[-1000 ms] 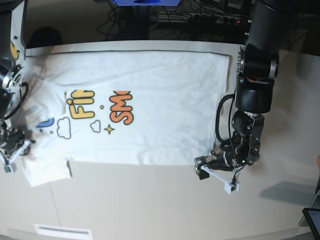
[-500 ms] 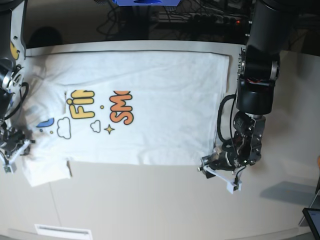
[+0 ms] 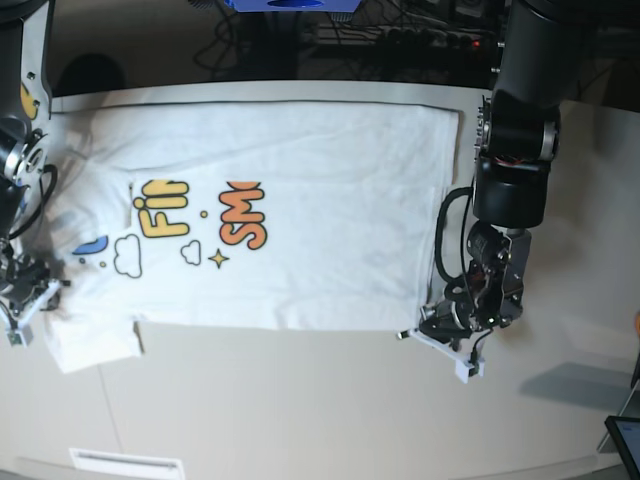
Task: Fold the T-shirt properly
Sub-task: 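Lower the left gripper to the shirt's side edge opposite the right gripper, then close the left gripper on the shirt edge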
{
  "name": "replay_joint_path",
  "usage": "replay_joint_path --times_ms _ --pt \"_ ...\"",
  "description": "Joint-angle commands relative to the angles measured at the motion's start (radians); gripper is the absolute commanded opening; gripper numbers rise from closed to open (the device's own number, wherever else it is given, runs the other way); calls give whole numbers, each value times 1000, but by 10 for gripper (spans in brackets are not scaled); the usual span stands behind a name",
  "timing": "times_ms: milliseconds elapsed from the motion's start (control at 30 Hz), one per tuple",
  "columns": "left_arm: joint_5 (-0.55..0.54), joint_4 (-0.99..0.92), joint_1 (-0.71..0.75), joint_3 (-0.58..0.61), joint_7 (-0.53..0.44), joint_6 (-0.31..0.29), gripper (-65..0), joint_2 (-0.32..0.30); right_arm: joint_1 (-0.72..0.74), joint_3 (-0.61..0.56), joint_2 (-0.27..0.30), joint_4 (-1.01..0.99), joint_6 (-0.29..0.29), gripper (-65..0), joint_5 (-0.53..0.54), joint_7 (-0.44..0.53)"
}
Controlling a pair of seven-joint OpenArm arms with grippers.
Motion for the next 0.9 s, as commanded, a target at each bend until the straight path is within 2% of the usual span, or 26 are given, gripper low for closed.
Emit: replay_joint_path --times_ms 0,133,400,600,700,867 --pt "-3 2 -2 3 58 -3 -650 4 17 -2 12 10 2 -621 -8 -15" --pt "-7 11 -2 -8 58 -3 -650 0 17 -2 12 10 2 -621 -8 -15" --pt "-9 163 14 -9 61 -3 -650 -4 13 -2 12 10 2 -621 -8 -15" --pt "-9 229 31 -11 98 -3 -650 -4 -4 5 12 20 9 -622 -5 -4" --pt "-7 296 42 -11 101 -1 -650 -7 -30 7 11 77 9 -624 -4 36" --pt "-9 324 62 -11 103 -1 -650 -19 -53 7 -17 149 9 -624 -4 36"
